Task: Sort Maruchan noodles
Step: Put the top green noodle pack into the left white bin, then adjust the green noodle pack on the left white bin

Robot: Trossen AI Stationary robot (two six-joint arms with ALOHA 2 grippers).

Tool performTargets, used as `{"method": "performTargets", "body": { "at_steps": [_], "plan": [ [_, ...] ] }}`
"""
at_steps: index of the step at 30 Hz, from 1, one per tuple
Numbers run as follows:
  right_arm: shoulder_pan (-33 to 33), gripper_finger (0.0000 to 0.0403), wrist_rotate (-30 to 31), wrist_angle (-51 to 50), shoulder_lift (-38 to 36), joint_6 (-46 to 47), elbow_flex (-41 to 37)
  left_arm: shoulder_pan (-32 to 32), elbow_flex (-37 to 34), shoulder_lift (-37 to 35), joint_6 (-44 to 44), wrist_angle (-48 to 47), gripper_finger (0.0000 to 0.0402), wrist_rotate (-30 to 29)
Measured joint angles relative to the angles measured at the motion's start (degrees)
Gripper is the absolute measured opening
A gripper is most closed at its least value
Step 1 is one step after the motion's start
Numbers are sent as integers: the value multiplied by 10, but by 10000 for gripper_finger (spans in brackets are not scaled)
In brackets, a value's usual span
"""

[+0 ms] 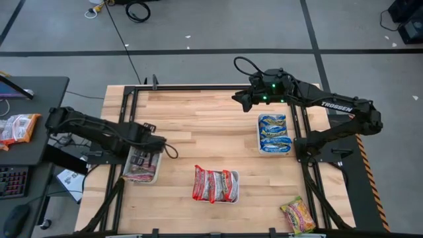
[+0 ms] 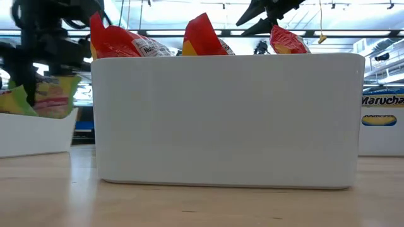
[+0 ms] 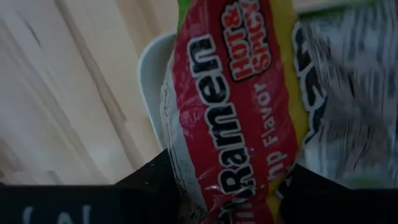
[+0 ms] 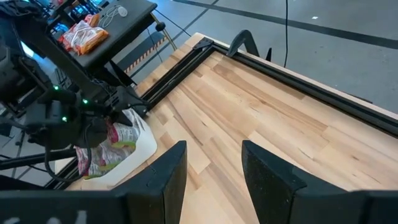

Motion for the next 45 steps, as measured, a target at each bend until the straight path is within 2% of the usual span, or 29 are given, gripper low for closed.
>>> {"method": "performTargets", "body": {
  "at_steps": [5,11,16,20,30,39,45],
  "plan": [
    [2,158,-9,0,0,1,0,21,-22,0,-4,72,157,16],
    [11,158,-26,-1,0,2,0,28,-22,17,-18,72,157,-26],
    [20,158,-26,-5,0,2,0,26,-22,45,-19,72,161,-26],
    [29,158,-26,-21,0,2,0,28,-22,76,-21,71,185,-27],
    [39,158,-26,-30,0,16,0,54,-5,98,-79,40,272,-142],
    [40,158,-31,-29,0,20,0,67,35,98,-107,-34,279,-248],
    [39,158,-35,-29,0,20,0,90,48,98,-202,-50,279,-250]
  ]
}}
